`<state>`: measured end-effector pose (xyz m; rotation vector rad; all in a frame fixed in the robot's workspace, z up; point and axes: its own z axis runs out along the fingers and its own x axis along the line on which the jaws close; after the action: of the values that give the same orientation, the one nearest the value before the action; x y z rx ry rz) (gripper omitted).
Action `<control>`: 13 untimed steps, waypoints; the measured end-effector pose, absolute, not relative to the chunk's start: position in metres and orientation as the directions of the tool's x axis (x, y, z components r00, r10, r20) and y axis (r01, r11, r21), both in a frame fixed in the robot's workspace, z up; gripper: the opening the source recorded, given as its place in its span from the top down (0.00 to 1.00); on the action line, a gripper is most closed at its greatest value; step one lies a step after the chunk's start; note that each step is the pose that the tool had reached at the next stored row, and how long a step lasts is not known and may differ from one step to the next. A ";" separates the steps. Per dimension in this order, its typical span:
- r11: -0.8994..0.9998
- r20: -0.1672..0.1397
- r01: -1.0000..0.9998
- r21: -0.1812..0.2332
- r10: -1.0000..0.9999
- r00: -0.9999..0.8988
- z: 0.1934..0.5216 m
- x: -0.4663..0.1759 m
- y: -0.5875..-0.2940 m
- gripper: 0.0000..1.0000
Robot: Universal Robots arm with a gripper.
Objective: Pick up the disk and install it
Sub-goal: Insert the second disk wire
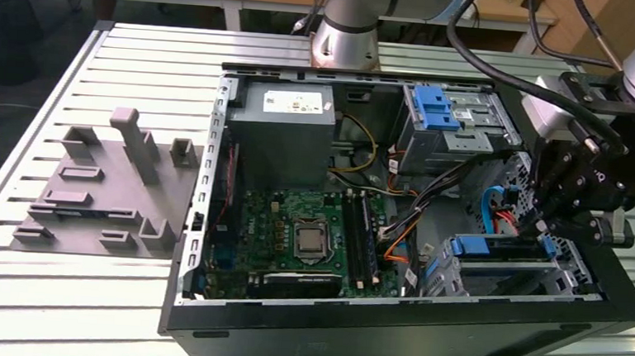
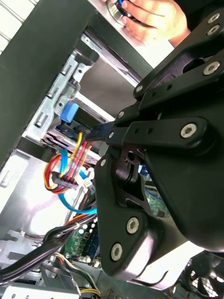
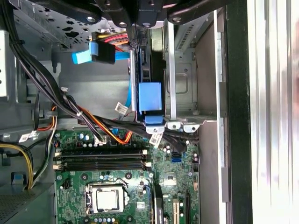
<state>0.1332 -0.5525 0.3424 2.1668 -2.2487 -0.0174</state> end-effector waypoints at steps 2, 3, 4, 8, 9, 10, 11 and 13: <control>0.037 0.006 -0.999 0.021 -0.999 -0.037 0.342 0.130 -0.553 0.89; 0.037 0.005 -0.999 0.021 -0.999 -0.037 0.342 0.130 -0.553 0.89; 0.037 0.006 -0.999 0.021 -0.999 -0.037 0.342 0.129 -0.553 0.89; 0.037 0.005 -0.999 0.021 -0.999 -0.037 0.342 0.128 -0.553 0.89; 0.037 0.006 -0.999 0.021 -0.999 -0.037 0.343 0.128 -0.553 0.89; 0.037 0.006 -0.999 0.021 -0.999 -0.037 0.344 0.128 -0.553 0.89; 0.037 0.006 -0.999 0.021 -0.999 -0.037 0.346 0.128 -0.553 0.89; 0.037 0.006 -0.999 0.021 -0.999 -0.037 0.350 0.128 -0.553 0.89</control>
<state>0.1277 -0.5532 0.3500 2.1675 -2.2486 -0.0174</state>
